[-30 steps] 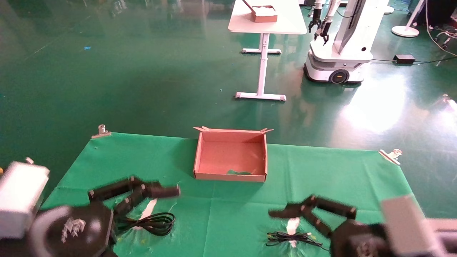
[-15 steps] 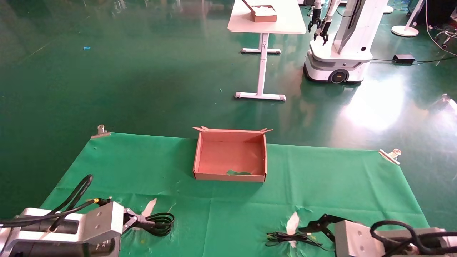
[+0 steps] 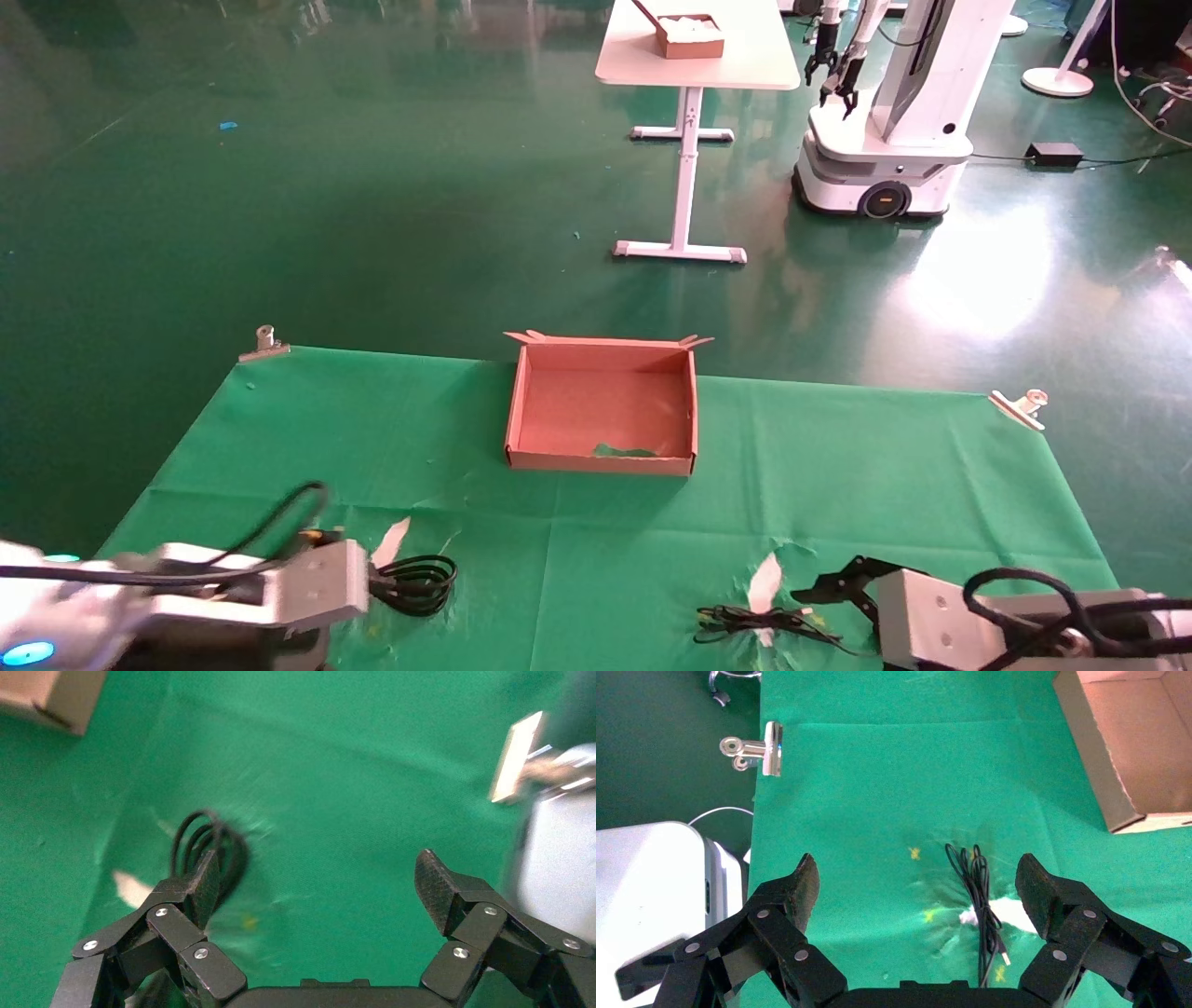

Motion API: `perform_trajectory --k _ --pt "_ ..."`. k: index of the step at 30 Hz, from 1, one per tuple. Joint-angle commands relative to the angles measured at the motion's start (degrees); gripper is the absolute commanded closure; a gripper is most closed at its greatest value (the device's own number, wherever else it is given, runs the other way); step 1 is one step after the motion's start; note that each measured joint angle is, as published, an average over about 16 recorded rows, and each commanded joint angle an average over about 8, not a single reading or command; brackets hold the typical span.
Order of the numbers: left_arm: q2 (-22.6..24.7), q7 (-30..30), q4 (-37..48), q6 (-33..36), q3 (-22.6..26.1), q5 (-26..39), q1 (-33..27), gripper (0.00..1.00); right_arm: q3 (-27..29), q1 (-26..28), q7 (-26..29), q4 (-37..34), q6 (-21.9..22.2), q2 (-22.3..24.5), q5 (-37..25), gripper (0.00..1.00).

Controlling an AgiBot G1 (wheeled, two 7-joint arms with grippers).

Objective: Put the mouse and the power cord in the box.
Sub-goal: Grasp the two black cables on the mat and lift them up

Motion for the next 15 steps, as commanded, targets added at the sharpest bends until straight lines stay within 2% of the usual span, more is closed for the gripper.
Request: perform_trajectory --k 1,9,15 --pt "2.43 -0.76 0.86 -1.39 2.05 5.77 -1.09 0.00 0.04 -0.09 0.21 0.04 0.14 0.23 -0.11 0.00" --pt "10.46 -2.29 8.33 -7.08 7.55 22.21 -4.65 0.00 0.60 -0.95 -0.36 0.09 0.70 1.78 -0.11 0.00" --pt "13.74 -1.58 12.49 -9.22 9.63 27.80 -6.36 0.00 0.87 -1.52 -0.62 0.11 1.20 2.38 -0.10 0.00"
